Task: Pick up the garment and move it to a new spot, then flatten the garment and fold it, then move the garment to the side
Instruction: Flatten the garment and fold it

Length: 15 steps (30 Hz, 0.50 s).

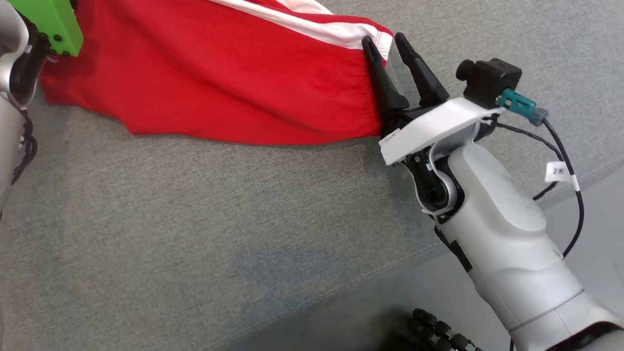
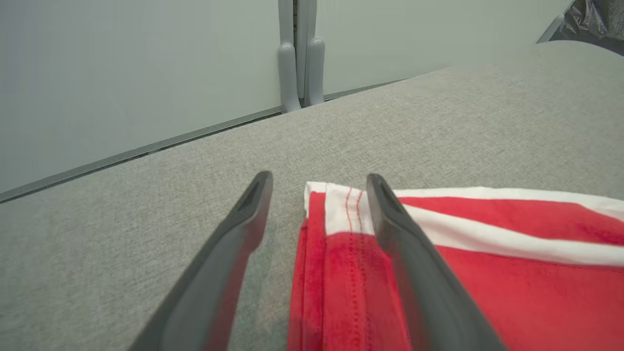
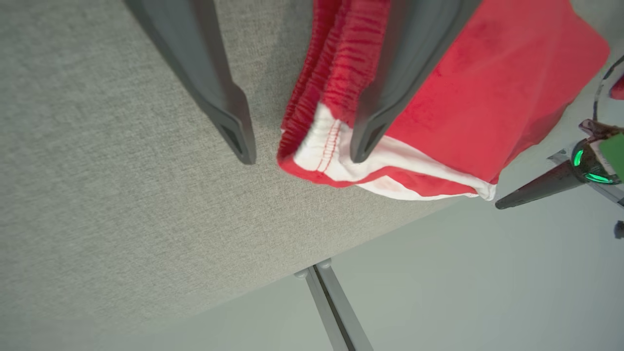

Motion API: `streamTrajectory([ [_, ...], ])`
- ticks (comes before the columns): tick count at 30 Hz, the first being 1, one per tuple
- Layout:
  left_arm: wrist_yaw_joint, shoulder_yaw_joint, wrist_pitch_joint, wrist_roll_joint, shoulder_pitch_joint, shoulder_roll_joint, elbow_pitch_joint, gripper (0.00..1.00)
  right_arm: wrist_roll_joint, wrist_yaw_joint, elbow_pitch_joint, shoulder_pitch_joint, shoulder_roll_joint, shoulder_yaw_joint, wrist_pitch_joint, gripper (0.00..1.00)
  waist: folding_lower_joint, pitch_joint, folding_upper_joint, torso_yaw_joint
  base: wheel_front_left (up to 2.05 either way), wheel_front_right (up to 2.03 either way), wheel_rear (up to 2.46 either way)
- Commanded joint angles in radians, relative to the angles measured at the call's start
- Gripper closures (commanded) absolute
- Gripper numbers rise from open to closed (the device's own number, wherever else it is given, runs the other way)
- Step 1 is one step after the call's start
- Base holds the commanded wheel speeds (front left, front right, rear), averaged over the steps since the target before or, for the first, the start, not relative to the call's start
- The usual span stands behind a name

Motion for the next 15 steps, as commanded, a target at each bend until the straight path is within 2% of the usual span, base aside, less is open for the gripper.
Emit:
streamTrajectory([
  [1, 0.007, 0.003, -0.044, 0.014, -0.024, -0.003, 0.01, 0.0, -0.022, 0.0, -0.019, 0.027, -0.006, -0.013, -0.003, 0.0, -0.0001, -0.007, 0.0, 0.013, 0.0, 0.0, 0.0],
  [9, 0.065, 0.018, -0.268, 0.049, 0.043, -0.006, -0.001, 0.0, -0.157, 0.0, -0.142, 0.142, -0.016, -0.118, -0.003, 0.0, -0.0001, -0.051, 0.0, 0.062, 0.0, 0.0, 0.0],
  [12, 0.088, 0.037, -0.328, 0.04, 0.094, -0.005, -0.048, 0.0, -0.213, 0.0, -0.196, 0.196, -0.015, -0.17, -0.003, 0.0, -0.0001, -0.076, 0.0, 0.09, 0.0, 0.0, 0.0],
  [15, 0.13, 0.074, -0.352, 0.041, 0.172, 0.004, -0.136, 0.0, -0.273, 0.0, -0.257, 0.246, -0.014, -0.219, -0.003, 0.0, -0.0001, -0.102, 0.0, 0.122, 0.0, 0.0, 0.0],
])
